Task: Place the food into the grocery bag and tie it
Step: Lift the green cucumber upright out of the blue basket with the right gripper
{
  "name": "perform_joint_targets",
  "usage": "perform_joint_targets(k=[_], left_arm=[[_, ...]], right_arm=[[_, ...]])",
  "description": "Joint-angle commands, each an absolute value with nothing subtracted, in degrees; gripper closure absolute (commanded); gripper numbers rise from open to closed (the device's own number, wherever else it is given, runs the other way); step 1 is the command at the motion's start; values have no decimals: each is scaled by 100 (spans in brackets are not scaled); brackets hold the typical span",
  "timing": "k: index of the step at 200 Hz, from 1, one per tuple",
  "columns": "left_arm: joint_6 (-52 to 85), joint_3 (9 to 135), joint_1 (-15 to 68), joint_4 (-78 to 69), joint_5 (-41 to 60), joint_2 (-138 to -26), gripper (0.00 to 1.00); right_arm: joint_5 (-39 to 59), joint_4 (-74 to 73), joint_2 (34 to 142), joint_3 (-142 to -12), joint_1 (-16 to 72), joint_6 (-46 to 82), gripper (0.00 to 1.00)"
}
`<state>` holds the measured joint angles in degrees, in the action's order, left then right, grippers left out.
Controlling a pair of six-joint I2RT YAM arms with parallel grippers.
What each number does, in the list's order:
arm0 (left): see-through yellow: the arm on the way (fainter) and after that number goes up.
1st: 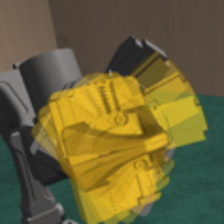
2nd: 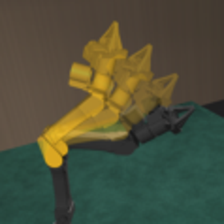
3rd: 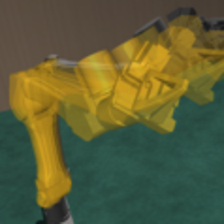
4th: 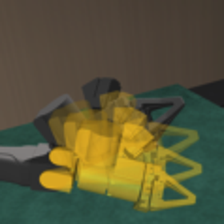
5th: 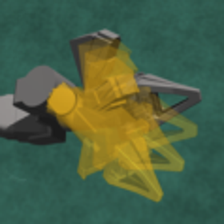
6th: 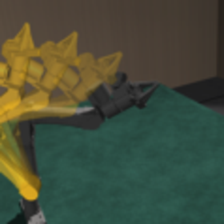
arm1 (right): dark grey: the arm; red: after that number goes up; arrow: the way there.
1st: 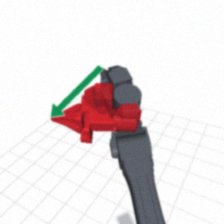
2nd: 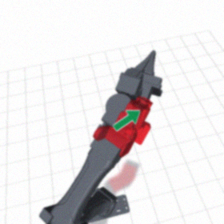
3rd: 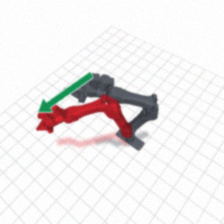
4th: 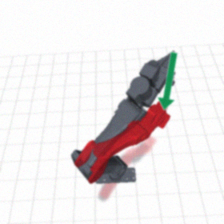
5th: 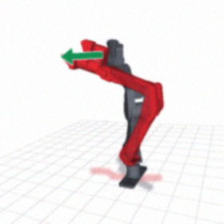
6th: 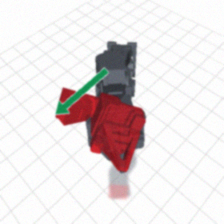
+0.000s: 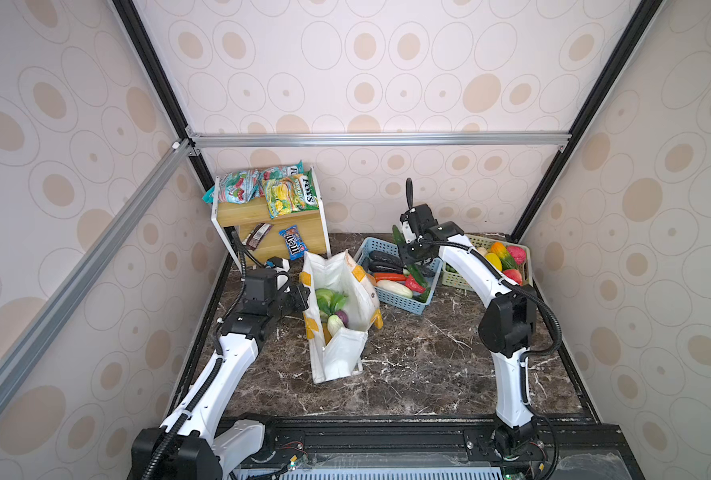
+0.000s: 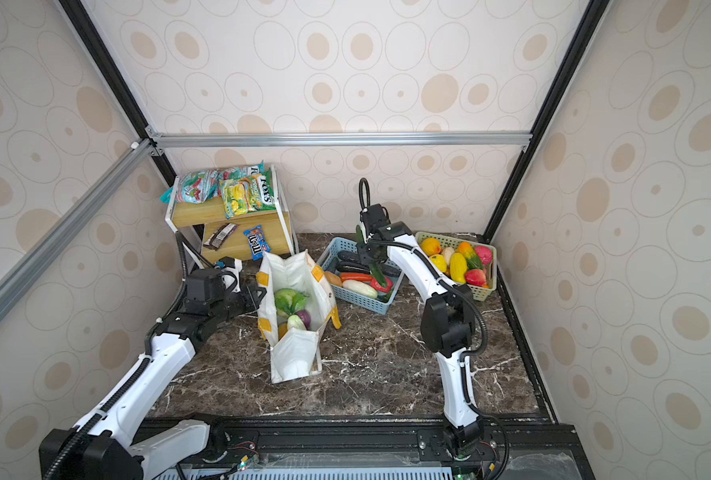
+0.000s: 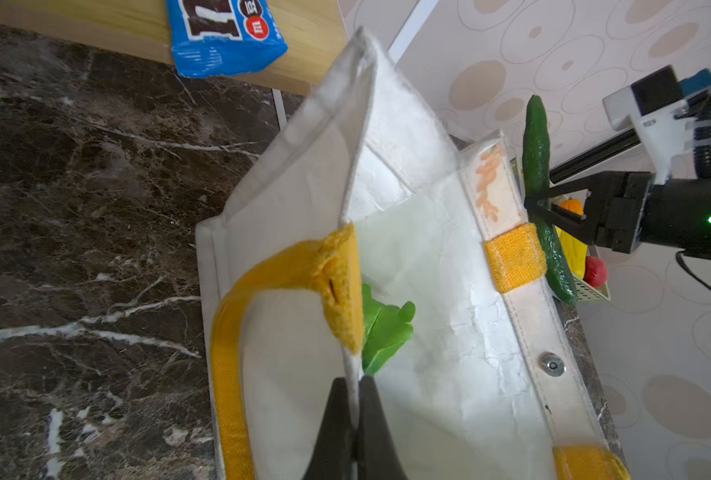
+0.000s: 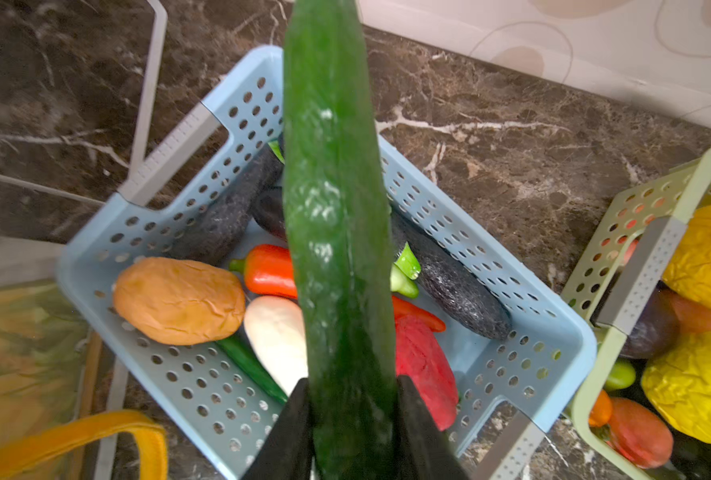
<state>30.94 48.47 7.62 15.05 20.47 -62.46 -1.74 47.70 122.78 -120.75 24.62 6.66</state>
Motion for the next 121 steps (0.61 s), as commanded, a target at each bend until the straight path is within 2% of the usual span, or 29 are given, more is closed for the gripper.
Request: perform_joint_targets(k=[1, 84, 121], left_arm=[[2962, 4843, 730, 1556, 2119, -6205, 100], [3057, 4678, 736, 1434, 2112, -6051, 100], [3033, 4597, 739, 1440, 2121, -5919, 100]], right_arm=[[281, 5054, 11989, -12276, 2475, 1103, 69], [1195, 5215, 11462, -12247, 2495, 1993, 70], [1291, 5017, 11103, -12063, 2688, 2273, 71]])
